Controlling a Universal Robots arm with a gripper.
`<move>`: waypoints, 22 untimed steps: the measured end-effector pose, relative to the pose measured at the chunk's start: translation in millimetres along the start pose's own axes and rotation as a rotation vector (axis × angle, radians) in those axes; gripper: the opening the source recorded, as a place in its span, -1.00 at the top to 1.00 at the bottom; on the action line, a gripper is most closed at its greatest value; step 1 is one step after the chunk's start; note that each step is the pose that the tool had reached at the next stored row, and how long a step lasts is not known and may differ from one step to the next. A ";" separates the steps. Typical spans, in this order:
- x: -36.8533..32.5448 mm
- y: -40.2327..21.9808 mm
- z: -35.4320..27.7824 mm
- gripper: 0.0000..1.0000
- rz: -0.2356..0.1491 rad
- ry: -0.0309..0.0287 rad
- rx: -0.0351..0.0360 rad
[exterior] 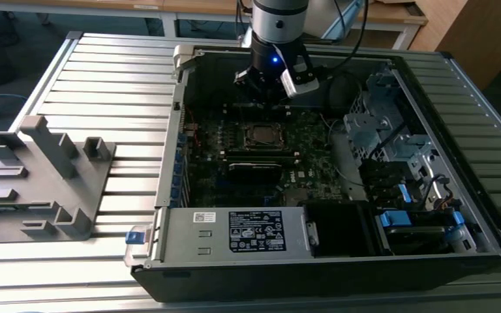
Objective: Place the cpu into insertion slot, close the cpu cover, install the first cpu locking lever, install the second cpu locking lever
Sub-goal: 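Install the first cpu locking lever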
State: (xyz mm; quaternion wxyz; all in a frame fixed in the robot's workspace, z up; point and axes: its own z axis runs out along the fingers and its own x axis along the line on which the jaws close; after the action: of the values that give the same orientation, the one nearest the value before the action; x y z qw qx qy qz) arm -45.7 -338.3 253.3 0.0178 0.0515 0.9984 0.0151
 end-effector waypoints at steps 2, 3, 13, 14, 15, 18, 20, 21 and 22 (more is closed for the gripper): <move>0.0 0.1 -0.9 0.80 0.000 0.0001 -0.0006; 0.0 0.1 -1.4 0.80 0.000 0.0001 -0.0010; -0.2 0.2 -5.0 0.80 -0.001 0.0001 -0.0019; -0.2 0.2 -5.0 0.80 -0.001 0.0001 -0.0019; -0.2 0.2 -5.1 0.80 -0.001 0.0002 -0.0018; -0.2 0.2 -5.2 0.80 -0.001 0.0001 -0.0018; 0.3 0.2 -5.3 0.80 -0.001 0.0002 -0.0017; 1.1 0.1 -5.3 0.80 -0.001 0.0003 -0.0016; 2.3 -0.1 -5.3 0.80 -0.001 0.0002 -0.0017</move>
State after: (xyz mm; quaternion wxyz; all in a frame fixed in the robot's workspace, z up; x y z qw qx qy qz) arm -48.2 -338.2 258.4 0.0177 0.0511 0.9984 0.0159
